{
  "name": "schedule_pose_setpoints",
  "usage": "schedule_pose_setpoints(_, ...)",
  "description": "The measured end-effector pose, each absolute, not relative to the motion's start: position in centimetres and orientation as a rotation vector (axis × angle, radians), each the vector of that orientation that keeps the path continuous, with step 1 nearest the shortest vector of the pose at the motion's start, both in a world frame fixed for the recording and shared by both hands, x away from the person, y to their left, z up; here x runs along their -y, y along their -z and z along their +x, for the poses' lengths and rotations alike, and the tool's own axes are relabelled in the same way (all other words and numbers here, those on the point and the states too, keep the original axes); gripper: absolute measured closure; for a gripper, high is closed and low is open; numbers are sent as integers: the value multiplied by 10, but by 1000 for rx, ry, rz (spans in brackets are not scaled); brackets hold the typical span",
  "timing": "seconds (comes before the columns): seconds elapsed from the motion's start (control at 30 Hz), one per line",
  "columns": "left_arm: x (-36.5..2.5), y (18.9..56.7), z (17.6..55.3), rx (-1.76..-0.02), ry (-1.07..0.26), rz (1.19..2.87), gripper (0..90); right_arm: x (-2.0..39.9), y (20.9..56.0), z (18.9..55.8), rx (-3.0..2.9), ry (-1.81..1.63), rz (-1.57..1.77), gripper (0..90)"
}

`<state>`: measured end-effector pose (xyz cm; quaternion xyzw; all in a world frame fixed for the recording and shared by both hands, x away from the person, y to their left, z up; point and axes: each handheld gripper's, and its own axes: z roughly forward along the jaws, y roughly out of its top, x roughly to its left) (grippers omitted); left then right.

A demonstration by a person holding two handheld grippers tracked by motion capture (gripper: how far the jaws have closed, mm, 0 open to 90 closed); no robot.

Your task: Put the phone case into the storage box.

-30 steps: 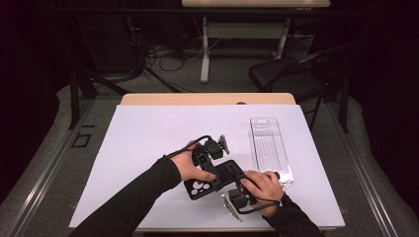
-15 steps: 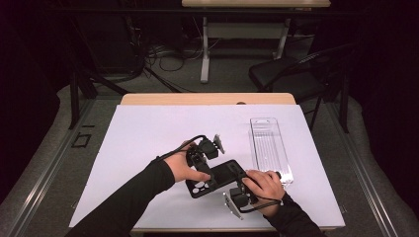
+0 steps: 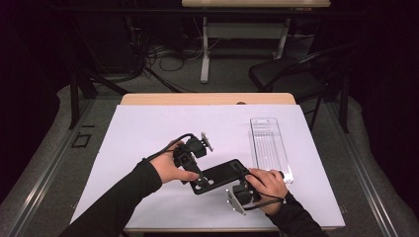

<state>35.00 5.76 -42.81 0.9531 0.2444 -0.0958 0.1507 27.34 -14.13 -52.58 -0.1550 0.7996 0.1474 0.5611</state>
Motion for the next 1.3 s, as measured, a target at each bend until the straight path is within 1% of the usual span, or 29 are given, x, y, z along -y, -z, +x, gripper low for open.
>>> schedule_pose_setpoints(0.53, -92, 420, 344, -725, 227, 2671, 127, 143, 523, 277, -1995, -445, -285, 888)
schedule_pose_setpoints(0.9, -107, 417, 342, -740, 205, 2624, 149, 146, 519, 279, -2057, -529, -200, 888)
schedule_pose_setpoints(1.3, -121, 411, 339, -751, 178, 2593, 154, 147, 513, 279, -2115, -564, -150, 888)
